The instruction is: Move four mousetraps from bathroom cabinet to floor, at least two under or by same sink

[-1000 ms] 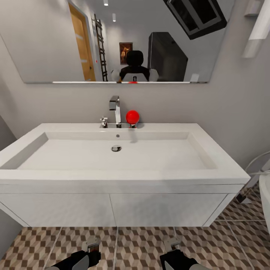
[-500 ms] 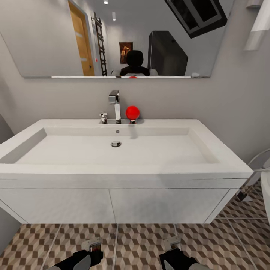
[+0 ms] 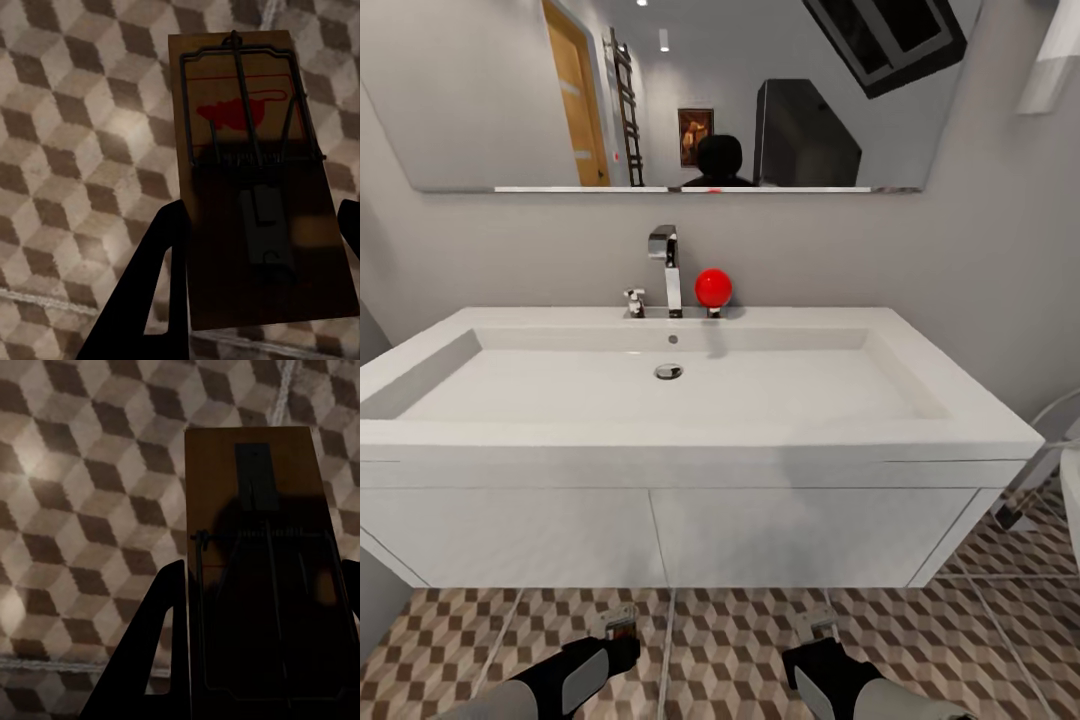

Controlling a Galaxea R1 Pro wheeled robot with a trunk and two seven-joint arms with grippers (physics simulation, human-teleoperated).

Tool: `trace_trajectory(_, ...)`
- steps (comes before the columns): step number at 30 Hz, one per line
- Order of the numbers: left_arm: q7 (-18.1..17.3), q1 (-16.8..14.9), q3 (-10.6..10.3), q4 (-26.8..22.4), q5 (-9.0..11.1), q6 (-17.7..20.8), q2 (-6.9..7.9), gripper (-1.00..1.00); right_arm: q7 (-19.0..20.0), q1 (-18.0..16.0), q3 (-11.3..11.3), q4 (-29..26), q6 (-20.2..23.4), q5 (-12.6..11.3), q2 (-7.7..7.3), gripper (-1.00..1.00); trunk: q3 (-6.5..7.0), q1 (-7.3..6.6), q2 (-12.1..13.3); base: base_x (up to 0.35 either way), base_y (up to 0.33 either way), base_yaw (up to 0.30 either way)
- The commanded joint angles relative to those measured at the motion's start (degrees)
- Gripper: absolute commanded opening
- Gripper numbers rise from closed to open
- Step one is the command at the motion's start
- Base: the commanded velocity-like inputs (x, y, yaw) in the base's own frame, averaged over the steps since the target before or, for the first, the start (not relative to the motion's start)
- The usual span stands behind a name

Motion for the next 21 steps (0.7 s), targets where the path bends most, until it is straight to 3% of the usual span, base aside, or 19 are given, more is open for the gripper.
trace_trajectory(1, 0.57, -0.09, -0.34, -0.27, 0.13, 0.24, 0.09, -1.0, -0.17, -0.03, 0.48, -0.11, 0.34, -0.47, -0.01, -1.0, -0.23, 0.22, -0.44, 0.0, 0.0, 0.0)
trace_trajectory(9, 0.59, -1.08, -0.36, -0.24, 0.04, 0.26, 0.26, -1.0, 0.3, -1.42, 0.55, -0.28, 2.98, -0.18, -0.14, -1.0, -1.67, 1.97, -3.65, 0.0, 0.0, 0.0)
trace_trajectory(21, 0.5, -2.48, -0.37, -0.24, 0.07, 0.26, 0.47, -1.0, 0.51, -3.39, 0.48, -0.29, 3.32, -0.35, 0.0, -1.0, -3.64, 4.39, -8.06, 0.0, 0.0, 0.0)
